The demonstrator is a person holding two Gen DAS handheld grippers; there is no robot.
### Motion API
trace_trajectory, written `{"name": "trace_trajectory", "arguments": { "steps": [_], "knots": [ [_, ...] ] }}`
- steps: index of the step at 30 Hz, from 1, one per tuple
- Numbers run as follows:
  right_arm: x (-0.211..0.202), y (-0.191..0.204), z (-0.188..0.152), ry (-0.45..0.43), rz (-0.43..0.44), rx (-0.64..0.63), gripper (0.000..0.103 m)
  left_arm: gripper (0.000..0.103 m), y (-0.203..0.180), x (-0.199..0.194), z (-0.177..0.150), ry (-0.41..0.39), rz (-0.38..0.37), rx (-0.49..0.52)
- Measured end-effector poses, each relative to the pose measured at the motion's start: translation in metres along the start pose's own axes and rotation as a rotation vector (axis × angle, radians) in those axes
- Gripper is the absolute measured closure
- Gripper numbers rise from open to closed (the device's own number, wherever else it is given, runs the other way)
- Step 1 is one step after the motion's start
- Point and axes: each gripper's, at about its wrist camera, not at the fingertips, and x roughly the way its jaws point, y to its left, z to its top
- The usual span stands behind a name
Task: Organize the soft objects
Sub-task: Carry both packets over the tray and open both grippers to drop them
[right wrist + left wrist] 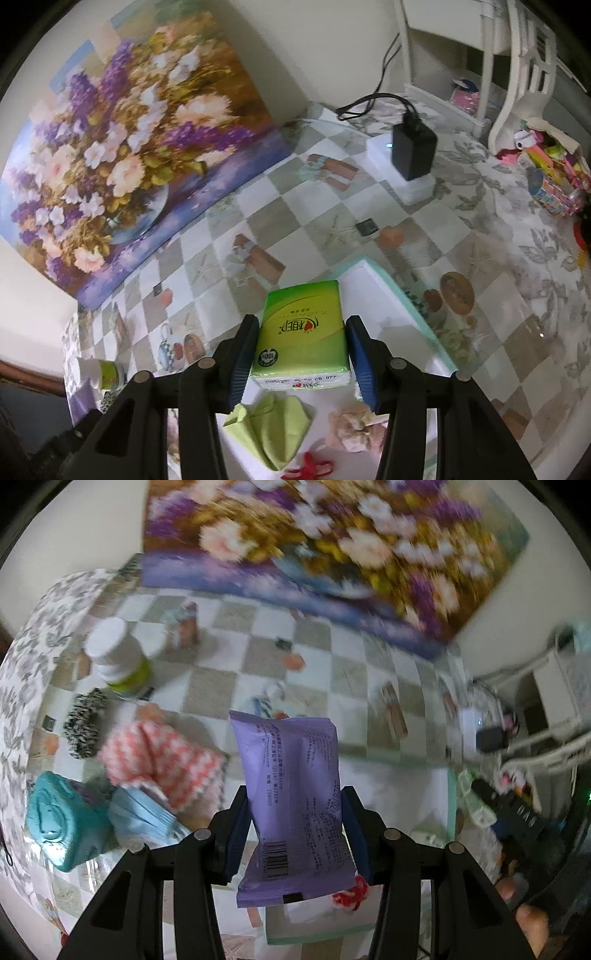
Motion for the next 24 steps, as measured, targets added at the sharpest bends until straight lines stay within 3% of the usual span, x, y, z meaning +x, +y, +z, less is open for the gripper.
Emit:
{"name": "trace_trajectory", "arguments": {
  "steps": [5, 9, 14, 19, 21, 24],
  "knots": [
    [0.010, -0.012, 0.000, 0.007, -0.059, 0.016, 0.052, 0.053, -0.021, 0.029, -0.012, 0.063, 0.043, 0.066],
    [0.040, -0.022, -0.006, 0.078, -0.105, 0.029, 0.052, 0.053, -0.032, 0.059, -0.023, 0.152, 0.046, 0.086],
    [0.062, -0.033, -0.013, 0.144, -0.121, 0.050, 0.052, 0.053, -0.040, 0.080, -0.033, 0.202, 0.062, 0.104],
    [0.062, -0.035, -0.014, 0.158, -0.125, 0.053, 0.049, 0.028, -0.037, 0.082, -0.034, 0.210, 0.064, 0.077],
    [0.056, -0.032, -0.010, 0.140, -0.128, 0.039, 0.037, 0.028, -0.035, 0.076, -0.032, 0.192, 0.056, 0.064],
    [0.042, -0.024, -0.005, 0.106, -0.131, 0.010, 0.036, 0.028, -0.031, 0.066, -0.027, 0.176, 0.035, 0.044]
  ]
}}
